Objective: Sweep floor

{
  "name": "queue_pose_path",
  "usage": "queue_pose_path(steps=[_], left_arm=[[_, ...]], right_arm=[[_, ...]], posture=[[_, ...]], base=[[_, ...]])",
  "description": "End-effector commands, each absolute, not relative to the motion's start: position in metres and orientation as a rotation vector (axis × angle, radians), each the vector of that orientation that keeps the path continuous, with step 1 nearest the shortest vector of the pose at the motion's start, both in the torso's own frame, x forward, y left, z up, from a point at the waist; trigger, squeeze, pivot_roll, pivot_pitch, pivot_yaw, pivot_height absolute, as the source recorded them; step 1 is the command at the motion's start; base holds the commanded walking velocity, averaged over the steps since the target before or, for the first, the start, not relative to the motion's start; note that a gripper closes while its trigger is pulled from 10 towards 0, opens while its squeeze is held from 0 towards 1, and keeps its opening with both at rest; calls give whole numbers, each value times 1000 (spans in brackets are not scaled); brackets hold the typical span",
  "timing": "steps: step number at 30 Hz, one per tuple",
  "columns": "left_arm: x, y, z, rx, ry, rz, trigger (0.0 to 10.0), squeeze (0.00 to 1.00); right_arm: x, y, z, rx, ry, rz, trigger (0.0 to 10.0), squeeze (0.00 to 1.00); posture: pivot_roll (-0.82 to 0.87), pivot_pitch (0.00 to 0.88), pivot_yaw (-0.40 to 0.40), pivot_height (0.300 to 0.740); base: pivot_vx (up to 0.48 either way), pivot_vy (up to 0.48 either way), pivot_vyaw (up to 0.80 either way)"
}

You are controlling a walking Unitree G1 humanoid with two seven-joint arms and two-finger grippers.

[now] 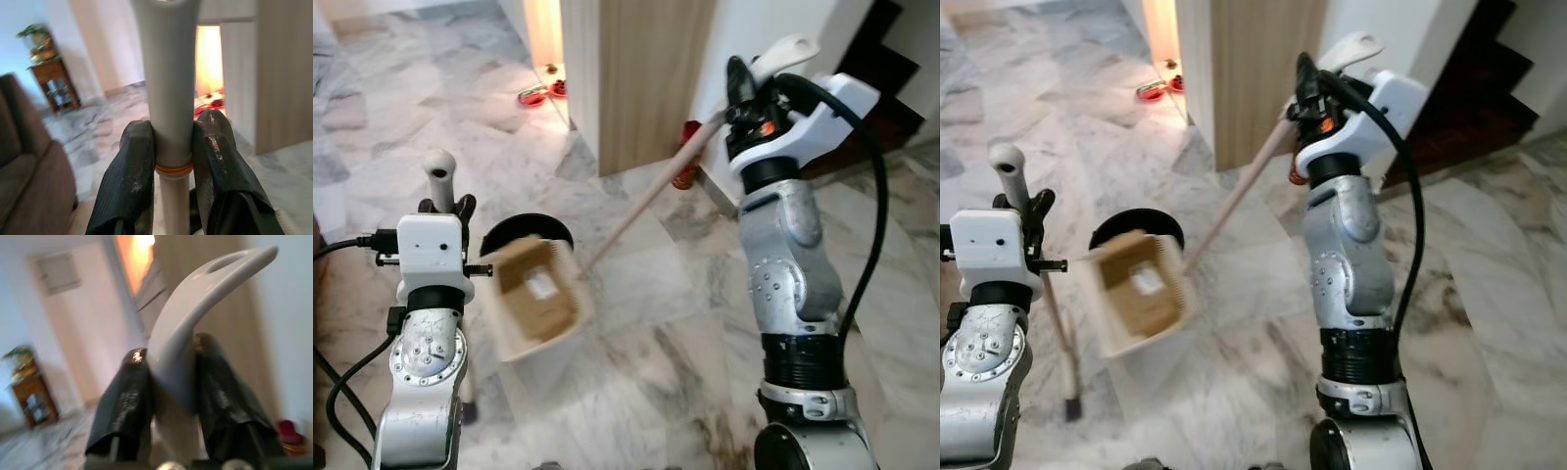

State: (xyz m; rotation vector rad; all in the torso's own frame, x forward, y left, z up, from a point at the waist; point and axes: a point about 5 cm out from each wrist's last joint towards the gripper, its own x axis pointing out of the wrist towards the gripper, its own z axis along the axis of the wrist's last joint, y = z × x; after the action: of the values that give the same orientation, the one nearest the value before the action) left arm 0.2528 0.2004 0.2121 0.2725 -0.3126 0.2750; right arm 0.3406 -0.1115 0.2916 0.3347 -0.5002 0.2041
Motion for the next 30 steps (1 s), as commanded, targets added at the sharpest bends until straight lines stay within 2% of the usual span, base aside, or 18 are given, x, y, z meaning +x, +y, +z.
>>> queue_pose_path(steps=[1, 23, 30], left_arm=[[248, 202, 223, 283, -377, 298, 10000, 0], [242, 201, 220, 294, -362, 310, 10000, 0], [241, 201, 220, 297, -364, 309, 10000, 0]], right_arm=[[335, -103, 304, 393, -554, 250, 10000, 0], [335, -104, 299, 421, -534, 243, 10000, 0], [334, -101, 298, 416, -530, 258, 10000, 0]], posture=[[30, 171, -59, 740], [31, 153, -53, 740], [30, 150, -53, 740]], base=[[0, 0, 575], [0, 0, 0], [294, 0, 0]])
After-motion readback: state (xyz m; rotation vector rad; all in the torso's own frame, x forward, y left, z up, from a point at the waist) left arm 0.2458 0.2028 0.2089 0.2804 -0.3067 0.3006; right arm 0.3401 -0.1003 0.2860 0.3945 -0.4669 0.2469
